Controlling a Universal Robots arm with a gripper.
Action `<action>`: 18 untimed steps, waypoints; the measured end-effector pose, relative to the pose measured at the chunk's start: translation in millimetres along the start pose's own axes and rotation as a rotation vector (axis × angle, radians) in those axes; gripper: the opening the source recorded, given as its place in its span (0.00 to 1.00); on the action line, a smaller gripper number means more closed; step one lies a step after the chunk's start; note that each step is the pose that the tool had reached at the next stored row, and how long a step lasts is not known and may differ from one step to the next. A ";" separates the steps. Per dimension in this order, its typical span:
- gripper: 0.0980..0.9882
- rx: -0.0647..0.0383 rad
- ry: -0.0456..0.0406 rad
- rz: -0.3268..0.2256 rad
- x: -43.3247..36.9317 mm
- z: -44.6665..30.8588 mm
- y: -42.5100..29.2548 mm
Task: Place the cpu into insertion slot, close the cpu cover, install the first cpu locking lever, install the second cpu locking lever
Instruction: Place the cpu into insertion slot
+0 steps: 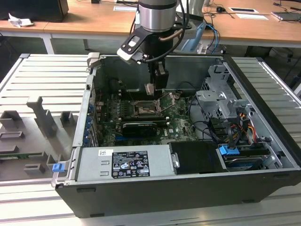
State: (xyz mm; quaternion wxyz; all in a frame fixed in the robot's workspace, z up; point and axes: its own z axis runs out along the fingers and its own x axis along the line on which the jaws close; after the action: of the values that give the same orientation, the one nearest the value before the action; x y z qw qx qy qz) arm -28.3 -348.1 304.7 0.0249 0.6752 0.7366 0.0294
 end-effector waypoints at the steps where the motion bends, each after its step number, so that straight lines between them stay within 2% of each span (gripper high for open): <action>1: 0.49 0.000 -0.0026 0.014 0.0 2.6 -0.2; 3: 0.49 0.000 -0.0048 0.031 0.3 5.9 -0.5; 7: 0.49 0.000 -0.0069 0.056 2.3 17.8 -1.5; 10: 0.49 0.001 -0.0078 0.056 4.6 27.7 -8.4; 18: 0.49 0.001 -0.0107 0.056 9.5 50.3 -16.0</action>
State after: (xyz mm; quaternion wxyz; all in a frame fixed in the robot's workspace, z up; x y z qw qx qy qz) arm -41.2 -339.6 253.4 0.0278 0.6956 0.7174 0.0262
